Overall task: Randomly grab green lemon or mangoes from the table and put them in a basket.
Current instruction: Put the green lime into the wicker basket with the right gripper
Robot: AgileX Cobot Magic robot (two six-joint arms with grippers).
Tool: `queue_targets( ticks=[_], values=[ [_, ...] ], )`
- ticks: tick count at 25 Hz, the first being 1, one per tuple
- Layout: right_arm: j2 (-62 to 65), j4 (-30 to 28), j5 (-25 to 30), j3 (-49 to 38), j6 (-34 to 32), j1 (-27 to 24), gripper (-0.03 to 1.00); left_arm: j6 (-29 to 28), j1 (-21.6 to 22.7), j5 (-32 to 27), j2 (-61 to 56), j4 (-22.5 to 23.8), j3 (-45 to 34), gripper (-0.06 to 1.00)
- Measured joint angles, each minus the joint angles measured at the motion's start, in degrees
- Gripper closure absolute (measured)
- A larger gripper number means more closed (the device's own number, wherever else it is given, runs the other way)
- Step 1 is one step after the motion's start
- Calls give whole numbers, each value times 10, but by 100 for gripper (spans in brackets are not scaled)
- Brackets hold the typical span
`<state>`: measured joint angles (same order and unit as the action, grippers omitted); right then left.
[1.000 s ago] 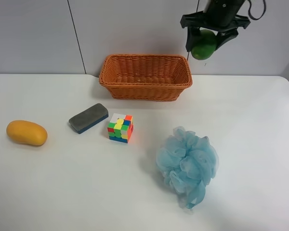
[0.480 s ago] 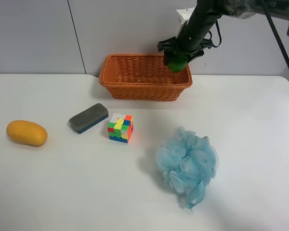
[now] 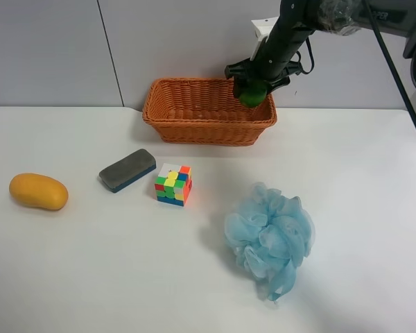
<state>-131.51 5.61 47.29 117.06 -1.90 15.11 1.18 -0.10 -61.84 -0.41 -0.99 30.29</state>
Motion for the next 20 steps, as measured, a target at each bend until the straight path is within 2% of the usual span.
queue_targets(
  ticks=[3,4,6,8,20],
  values=[
    [0,1,0,0,7,0,27,0,0,0,0,0,0,-5],
    [0,2,0,0,15,0,23,0,0,0,0,0,0,-5],
    [0,6,-1,0,27,1,7,0,0,0,0,0,0,-5],
    [0,14,-2,1,32,4,1,0,0,0,0,0,0,-5],
    [0,30,-2,4,42,6,-2,0,0,0,0,0,0,-5]
  ],
)
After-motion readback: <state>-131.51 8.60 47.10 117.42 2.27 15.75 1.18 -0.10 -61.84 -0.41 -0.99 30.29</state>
